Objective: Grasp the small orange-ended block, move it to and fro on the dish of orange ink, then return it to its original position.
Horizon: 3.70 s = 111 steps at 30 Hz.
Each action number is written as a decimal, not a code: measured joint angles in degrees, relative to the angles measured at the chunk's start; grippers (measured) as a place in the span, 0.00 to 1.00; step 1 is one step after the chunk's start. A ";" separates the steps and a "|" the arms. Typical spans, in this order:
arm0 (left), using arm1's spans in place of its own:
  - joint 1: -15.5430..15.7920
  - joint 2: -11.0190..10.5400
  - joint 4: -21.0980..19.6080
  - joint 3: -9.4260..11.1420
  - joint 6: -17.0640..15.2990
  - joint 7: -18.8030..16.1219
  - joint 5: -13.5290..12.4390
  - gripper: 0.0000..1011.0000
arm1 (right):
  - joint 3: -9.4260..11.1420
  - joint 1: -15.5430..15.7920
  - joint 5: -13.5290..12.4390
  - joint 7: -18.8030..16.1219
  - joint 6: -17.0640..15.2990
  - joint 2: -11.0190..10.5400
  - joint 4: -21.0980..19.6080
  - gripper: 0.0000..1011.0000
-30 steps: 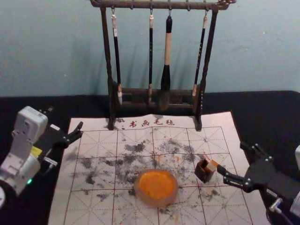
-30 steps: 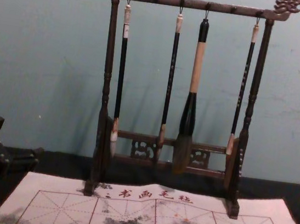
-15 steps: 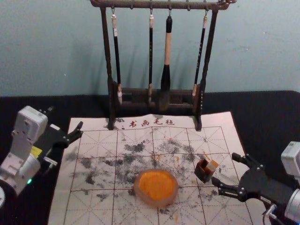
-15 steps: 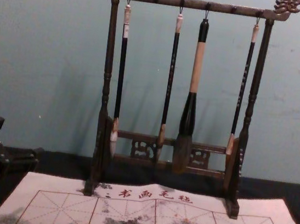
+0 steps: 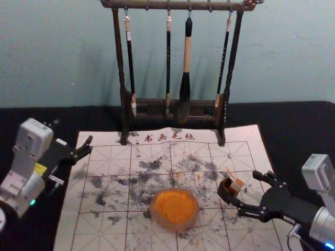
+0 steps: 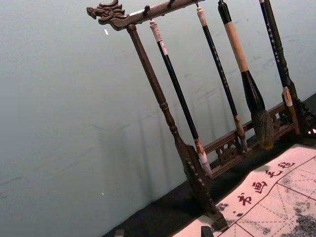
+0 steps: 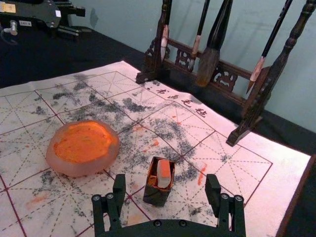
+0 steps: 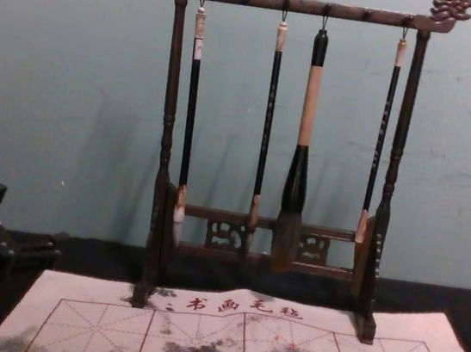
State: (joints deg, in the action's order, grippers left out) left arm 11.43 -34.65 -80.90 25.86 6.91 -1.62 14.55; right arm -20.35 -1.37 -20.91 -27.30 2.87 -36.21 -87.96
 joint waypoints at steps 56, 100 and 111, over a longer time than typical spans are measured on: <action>0.00 0.00 0.00 0.00 0.00 0.00 0.00 0.99 | 0.90 -2.39 0.35 -2.69 -2.29 2.73 2.40 0.86; 0.00 0.00 0.00 0.00 0.00 0.00 0.00 0.99 | 0.90 -2.38 0.35 -2.70 -2.22 2.72 2.40 0.09; 0.00 0.00 0.00 0.00 0.00 0.00 0.00 0.99 | 1.02 -2.07 -0.39 -3.46 -2.10 2.46 1.74 0.09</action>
State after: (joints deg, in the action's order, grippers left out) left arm 11.43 -34.65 -80.90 25.86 6.91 -1.62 14.55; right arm -19.33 -3.44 -21.30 -30.75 0.77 -33.75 -86.22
